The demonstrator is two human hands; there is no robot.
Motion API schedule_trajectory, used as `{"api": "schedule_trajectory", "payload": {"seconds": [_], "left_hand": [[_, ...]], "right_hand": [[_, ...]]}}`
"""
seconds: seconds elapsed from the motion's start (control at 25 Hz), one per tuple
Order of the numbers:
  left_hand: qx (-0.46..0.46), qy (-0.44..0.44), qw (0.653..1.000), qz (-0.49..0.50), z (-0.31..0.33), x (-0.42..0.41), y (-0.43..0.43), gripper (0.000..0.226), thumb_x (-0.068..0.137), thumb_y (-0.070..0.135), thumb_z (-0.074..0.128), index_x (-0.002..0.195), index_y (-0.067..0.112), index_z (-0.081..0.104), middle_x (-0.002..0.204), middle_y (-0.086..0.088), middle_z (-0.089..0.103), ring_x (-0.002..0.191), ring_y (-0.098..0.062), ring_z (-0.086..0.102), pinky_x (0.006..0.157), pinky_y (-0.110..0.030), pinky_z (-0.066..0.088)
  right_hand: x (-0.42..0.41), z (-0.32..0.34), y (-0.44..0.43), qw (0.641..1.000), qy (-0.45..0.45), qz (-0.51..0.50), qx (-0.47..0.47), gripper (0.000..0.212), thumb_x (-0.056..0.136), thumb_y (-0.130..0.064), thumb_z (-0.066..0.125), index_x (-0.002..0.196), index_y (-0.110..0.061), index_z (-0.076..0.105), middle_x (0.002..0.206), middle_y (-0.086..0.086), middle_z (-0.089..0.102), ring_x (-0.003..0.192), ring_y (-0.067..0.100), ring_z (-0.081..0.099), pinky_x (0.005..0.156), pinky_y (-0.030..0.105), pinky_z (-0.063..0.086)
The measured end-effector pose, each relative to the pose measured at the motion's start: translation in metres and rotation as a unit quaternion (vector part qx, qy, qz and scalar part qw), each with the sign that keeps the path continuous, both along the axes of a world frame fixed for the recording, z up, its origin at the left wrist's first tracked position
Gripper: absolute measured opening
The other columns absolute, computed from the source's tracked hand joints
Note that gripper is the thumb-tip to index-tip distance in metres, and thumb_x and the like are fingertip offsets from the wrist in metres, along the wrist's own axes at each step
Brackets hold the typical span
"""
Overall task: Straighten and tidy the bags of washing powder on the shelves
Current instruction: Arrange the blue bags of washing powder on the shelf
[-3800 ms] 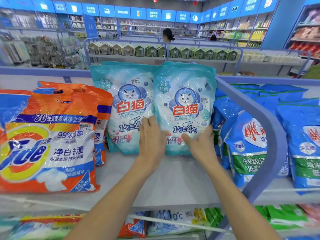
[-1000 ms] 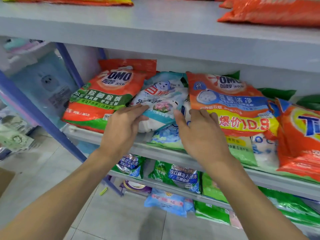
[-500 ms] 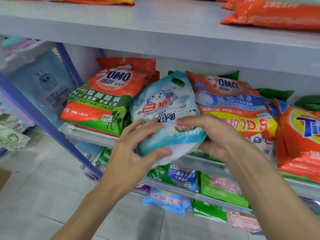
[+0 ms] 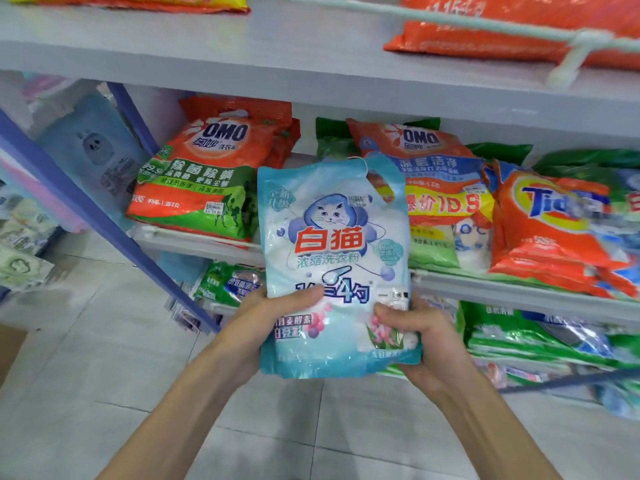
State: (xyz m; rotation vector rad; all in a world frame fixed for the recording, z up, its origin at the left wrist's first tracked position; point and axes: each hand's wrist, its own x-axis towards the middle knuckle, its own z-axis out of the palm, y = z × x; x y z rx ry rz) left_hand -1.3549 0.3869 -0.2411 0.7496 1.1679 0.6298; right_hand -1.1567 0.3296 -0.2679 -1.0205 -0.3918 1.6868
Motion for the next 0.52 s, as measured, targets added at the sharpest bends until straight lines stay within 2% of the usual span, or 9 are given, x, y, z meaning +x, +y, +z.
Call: {"api": "schedule_trajectory", "payload": {"seconds": [0.08, 0.2, 0.24, 0.36, 0.52], "left_hand": [[-0.007, -0.032, 0.999, -0.006, 0.010, 0.005, -0.014, 0.043, 0.067, 0.014, 0.079, 0.110, 0.010, 0.075, 0.101, -0.016, 0.079, 0.083, -0.032, 0.076, 0.067, -0.043, 0.064], [-0.002, -0.054, 0.998, -0.017, 0.026, 0.016, -0.039, 0.038, 0.071, 0.010, 0.078, 0.109, 0.013, 0.076, 0.103, -0.016, 0.078, 0.086, -0.033, 0.077, 0.068, -0.045, 0.064], [-0.001, -0.055, 0.998, -0.019, 0.033, 0.019, -0.047, 0.040, 0.070, 0.010, 0.078, 0.110, 0.013, 0.075, 0.104, -0.016, 0.078, 0.087, -0.034, 0.077, 0.069, -0.046, 0.064], [0.008, -0.059, 0.997, -0.043, 0.057, 0.031, -0.070, 0.047, 0.070, 0.007, 0.082, 0.116, 0.012, 0.073, 0.108, -0.015, 0.078, 0.093, -0.036, 0.076, 0.073, -0.048, 0.064], [0.033, -0.055, 0.994, -0.093, 0.097, 0.055, -0.099, 0.059, 0.059, 0.006, 0.093, 0.115, 0.011, 0.073, 0.108, -0.016, 0.078, 0.094, -0.038, 0.076, 0.078, -0.052, 0.062]], "right_hand": [[0.004, 0.008, -0.022, 1.000, 0.010, -0.014, -0.007, 0.060, 0.057, -0.001, 0.074, 0.117, -0.001, 0.072, 0.119, 0.024, 0.071, 0.103, 0.040, 0.072, 0.082, 0.050, 0.061], [0.016, 0.038, -0.046, 0.998, -0.057, -0.032, -0.007, 0.064, 0.059, -0.007, 0.084, 0.121, -0.002, 0.069, 0.120, 0.023, 0.071, 0.109, 0.042, 0.069, 0.095, 0.058, 0.055], [0.020, 0.053, -0.052, 0.994, -0.100, -0.041, -0.011, 0.060, 0.063, -0.010, 0.087, 0.121, -0.005, 0.069, 0.118, 0.021, 0.073, 0.106, 0.040, 0.071, 0.096, 0.057, 0.055], [0.033, 0.096, -0.078, 0.977, -0.201, -0.074, -0.022, 0.051, 0.066, -0.016, 0.084, 0.116, -0.013, 0.071, 0.105, 0.008, 0.079, 0.094, 0.027, 0.076, 0.086, 0.043, 0.061], [0.052, 0.142, -0.126, 0.975, -0.195, -0.107, -0.002, 0.047, 0.072, -0.005, 0.080, 0.118, -0.014, 0.070, 0.110, 0.008, 0.078, 0.098, 0.029, 0.076, 0.086, 0.041, 0.059]]}}
